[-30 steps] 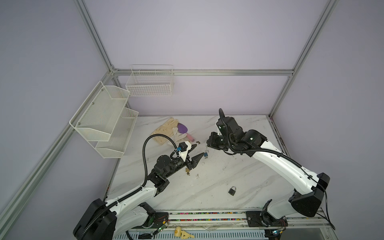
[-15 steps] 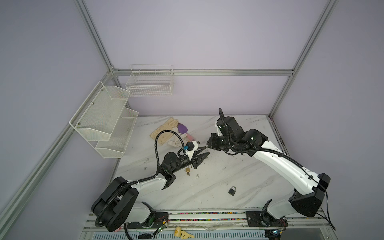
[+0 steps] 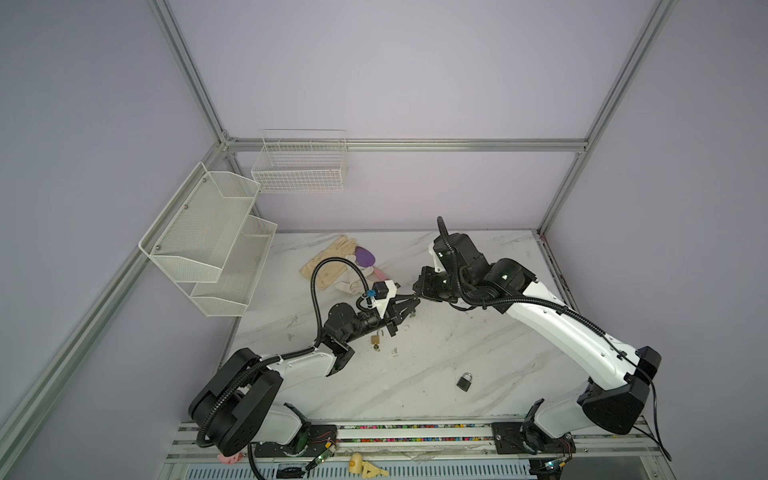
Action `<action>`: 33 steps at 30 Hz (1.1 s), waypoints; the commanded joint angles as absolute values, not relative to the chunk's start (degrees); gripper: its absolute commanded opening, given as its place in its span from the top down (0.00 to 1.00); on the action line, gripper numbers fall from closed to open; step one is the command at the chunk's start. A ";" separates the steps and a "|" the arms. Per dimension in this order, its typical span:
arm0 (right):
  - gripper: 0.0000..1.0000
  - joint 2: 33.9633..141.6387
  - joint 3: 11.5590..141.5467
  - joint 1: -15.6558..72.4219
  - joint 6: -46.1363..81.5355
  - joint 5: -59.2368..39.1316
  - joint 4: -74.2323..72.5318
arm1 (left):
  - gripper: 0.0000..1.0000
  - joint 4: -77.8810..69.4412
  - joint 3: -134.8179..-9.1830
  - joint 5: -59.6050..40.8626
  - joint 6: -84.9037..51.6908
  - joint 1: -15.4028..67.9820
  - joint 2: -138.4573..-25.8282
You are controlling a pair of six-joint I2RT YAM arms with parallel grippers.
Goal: Unlock with the key
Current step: 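Close the left gripper on the key blade hanging from the right gripper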
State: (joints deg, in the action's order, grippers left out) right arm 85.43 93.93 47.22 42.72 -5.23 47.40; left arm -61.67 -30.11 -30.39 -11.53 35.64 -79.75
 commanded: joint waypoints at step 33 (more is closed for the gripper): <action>0.36 74.54 77.73 43.43 20.84 -24.23 24.60 | 1.00 -18.85 -44.01 -42.77 -4.66 29.77 -66.84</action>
State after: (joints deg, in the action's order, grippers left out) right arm 75.13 79.70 43.83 26.11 -17.45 31.79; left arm -24.86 -37.87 -38.28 -6.81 30.72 -67.77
